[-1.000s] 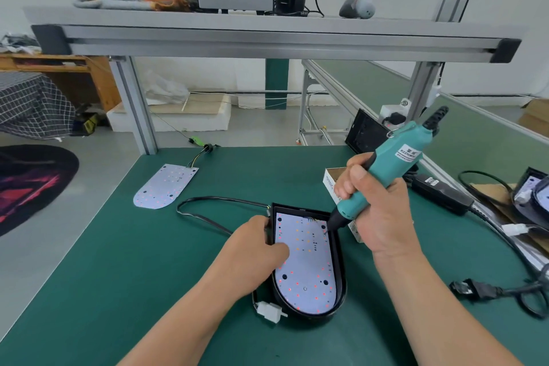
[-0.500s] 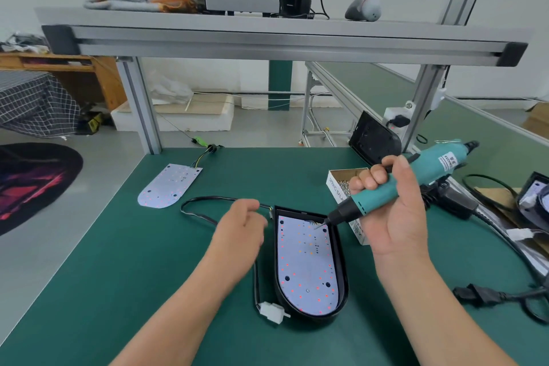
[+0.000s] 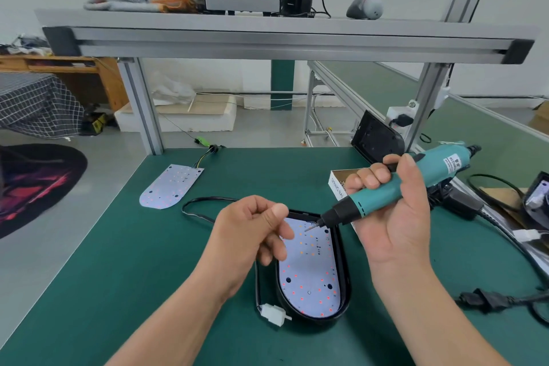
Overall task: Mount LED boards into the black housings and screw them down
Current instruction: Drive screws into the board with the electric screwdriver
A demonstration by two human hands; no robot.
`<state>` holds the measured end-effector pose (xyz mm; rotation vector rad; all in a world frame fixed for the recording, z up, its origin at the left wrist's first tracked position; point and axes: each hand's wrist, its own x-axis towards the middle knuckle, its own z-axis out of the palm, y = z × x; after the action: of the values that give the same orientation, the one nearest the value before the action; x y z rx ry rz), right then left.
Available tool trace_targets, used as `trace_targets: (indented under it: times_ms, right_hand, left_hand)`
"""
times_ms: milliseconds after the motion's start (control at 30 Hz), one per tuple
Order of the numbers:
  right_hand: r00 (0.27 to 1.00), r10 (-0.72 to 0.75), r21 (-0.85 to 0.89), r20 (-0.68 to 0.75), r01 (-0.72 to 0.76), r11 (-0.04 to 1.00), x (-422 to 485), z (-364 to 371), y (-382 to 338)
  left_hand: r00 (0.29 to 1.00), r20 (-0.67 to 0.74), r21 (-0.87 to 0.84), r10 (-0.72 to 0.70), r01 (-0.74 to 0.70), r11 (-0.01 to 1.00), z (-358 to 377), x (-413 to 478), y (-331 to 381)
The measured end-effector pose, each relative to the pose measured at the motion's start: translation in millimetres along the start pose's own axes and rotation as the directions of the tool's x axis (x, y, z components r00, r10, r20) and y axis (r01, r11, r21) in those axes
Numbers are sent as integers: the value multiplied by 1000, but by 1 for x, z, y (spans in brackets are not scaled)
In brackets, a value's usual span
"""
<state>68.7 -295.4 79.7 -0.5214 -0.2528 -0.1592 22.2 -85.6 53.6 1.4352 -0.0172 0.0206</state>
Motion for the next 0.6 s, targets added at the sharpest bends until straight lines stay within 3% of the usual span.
trace_targets:
  times_ms: [333, 500, 600]
  right_hand:
    - [998, -49, 19, -36, 49, 999, 0, 5, -4]
    - [998, -49, 10, -28, 49, 999, -1, 7, -3]
    - [999, -33, 13, -29, 33, 999, -2, 7, -2]
  left_hand:
    - [961, 257, -117, -105, 139, 983, 2, -8, 5]
    - [954, 283, -64, -104, 127, 990, 5, -8, 2]
    - [975, 218, 32, -44, 37, 999, 5, -8, 1]
